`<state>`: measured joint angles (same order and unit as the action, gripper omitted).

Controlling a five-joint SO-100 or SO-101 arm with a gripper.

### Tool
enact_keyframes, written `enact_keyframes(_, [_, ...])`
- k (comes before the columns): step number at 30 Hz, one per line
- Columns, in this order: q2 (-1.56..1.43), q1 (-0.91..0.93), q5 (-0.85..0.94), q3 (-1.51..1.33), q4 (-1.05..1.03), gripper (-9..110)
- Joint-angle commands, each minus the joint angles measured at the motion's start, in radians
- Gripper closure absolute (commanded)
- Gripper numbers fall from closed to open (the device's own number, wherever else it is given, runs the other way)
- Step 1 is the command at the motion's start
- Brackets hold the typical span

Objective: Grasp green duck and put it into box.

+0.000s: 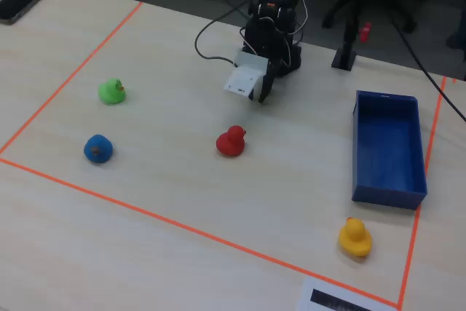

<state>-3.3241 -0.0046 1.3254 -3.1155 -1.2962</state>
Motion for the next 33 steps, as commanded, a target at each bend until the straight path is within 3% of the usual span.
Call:
enact_keyframes(1, [0.012, -0.04, -0.081, 0.005, -0.012, 101])
enact_keyframes(16, [0.026, -0.018, -0.127, 0.02, 0.017, 94])
enact_keyframes(21, [0.465, 0.216, -0.091, 0.492, 0.126, 84])
enact_keyframes(27, [0.917, 0.578, -0.046, 1.166, 0.247, 82])
enact_keyframes(33, [1.19, 0.868, 0.034, 1.457, 0.531, 82])
